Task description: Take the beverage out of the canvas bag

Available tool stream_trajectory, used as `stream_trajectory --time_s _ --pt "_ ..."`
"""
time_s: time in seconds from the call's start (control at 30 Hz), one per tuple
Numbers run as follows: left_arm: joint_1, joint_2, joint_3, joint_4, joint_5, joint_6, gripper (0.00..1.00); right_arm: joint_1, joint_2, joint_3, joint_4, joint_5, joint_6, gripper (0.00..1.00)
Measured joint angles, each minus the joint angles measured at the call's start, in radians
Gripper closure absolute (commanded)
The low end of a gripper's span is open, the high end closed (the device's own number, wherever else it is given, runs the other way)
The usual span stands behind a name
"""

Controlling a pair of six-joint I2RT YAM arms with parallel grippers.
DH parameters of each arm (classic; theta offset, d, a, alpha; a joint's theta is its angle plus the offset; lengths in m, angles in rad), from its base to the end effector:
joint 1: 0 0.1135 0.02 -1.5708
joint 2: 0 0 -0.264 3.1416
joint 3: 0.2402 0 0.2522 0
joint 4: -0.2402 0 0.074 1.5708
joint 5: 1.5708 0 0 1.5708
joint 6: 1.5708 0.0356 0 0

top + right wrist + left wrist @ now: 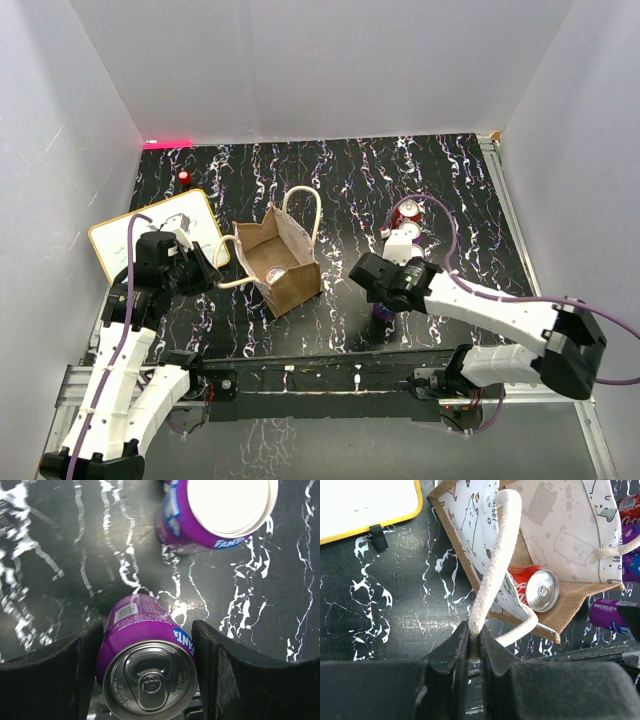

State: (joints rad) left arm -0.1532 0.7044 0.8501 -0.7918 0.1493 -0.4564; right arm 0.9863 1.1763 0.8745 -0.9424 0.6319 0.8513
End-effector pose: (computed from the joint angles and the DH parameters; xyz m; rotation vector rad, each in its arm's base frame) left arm 0.1372 -0.0265 0.3136 -0.2573 2.2402 -0.4978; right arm 0.1297 0.1579 0.2444 -0.0335 2.4474 -0.1647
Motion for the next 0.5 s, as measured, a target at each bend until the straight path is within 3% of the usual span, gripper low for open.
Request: stream_trajectory --time_s 0.17,0.5 --pt "0.0 0.0 0.0 0.0 0.0 0.0 1.0 -0.084 0.098 -0.001 -0.022 0.014 0.093 0.93" --pt "0.0 0.008 0.0 0.0 0.0 0.0 1.0 -0.223 0.026 -0.066 0.016 0.013 0.111 0.92"
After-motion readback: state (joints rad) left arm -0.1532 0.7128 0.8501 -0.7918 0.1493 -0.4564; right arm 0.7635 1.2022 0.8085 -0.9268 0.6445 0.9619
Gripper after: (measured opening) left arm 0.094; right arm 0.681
